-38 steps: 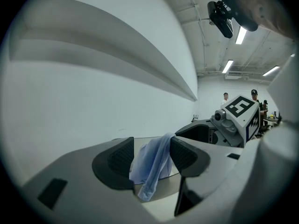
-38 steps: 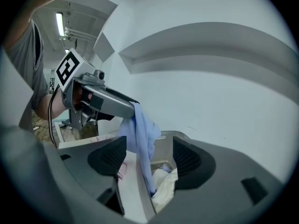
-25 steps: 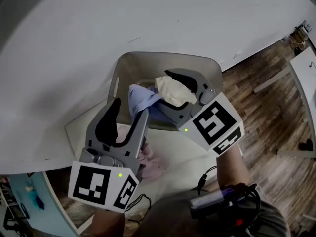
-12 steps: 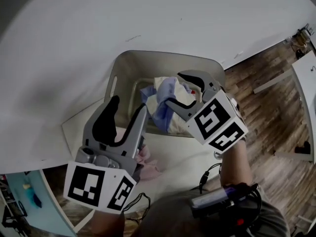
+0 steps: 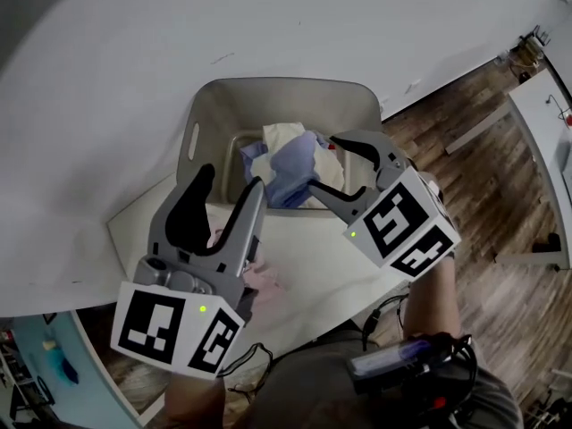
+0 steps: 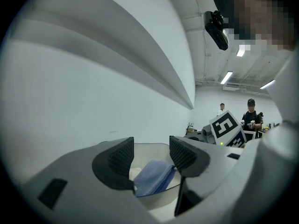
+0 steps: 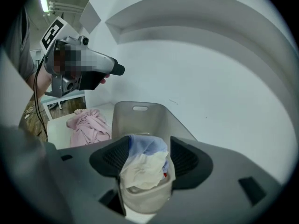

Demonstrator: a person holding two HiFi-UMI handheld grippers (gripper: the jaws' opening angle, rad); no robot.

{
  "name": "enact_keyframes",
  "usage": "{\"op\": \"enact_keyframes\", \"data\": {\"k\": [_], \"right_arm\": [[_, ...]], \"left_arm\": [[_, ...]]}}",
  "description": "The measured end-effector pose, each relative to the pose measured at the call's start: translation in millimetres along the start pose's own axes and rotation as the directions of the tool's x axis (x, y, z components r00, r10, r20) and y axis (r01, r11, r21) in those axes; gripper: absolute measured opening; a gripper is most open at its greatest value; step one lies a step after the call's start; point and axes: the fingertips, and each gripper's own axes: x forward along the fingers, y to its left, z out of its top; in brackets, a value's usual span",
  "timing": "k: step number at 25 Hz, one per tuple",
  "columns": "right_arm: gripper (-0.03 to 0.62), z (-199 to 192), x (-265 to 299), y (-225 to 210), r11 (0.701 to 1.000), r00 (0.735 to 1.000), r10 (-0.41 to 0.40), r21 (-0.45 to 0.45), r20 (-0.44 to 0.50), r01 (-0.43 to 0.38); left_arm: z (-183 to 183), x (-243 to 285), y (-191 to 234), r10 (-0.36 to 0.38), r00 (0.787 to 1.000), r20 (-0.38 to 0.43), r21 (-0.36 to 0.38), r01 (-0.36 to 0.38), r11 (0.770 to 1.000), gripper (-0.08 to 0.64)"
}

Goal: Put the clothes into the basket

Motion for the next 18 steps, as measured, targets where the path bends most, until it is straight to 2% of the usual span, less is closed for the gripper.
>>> {"op": "enact_keyframes", "data": {"k": [6,11,13,16,18], "right_arm": [[0.285,-8.6,-44.0,14.6,0.995,0.996,-0.091,0.038,-0.003,0.091],[0.272,5.9,-80.0,35.6,0.985,0.985,-0.166,0.062,0.048,0.163],[0.213,21.6,-95.3,42.1,0.978,0.972,-0.201,0.089,0.119,0.191],[0.040,51.6,-115.9,53.8,0.971,0.937,-0.226,0.142,0.265,0.194],[0.021,68.2,-123.7,65.6,0.970,0.914,-0.238,0.136,0.329,0.203]], "left_arm": [[-0.9,-24.1,-23.3,-0.060,0.998,0.021,0.008,0.060,0.998,0.244],[1.9,-55.7,-39.6,-0.091,0.995,0.042,0.019,0.091,0.996,0.244],[4.7,-69.2,-43.4,-0.094,0.994,0.054,0.029,0.092,0.995,0.244],[8.5,-88.3,-42.4,-0.084,0.994,0.076,0.037,0.081,0.996,0.238],[11.6,-102.3,-37.5,-0.066,0.993,0.099,0.038,0.062,0.997,0.189]]}}
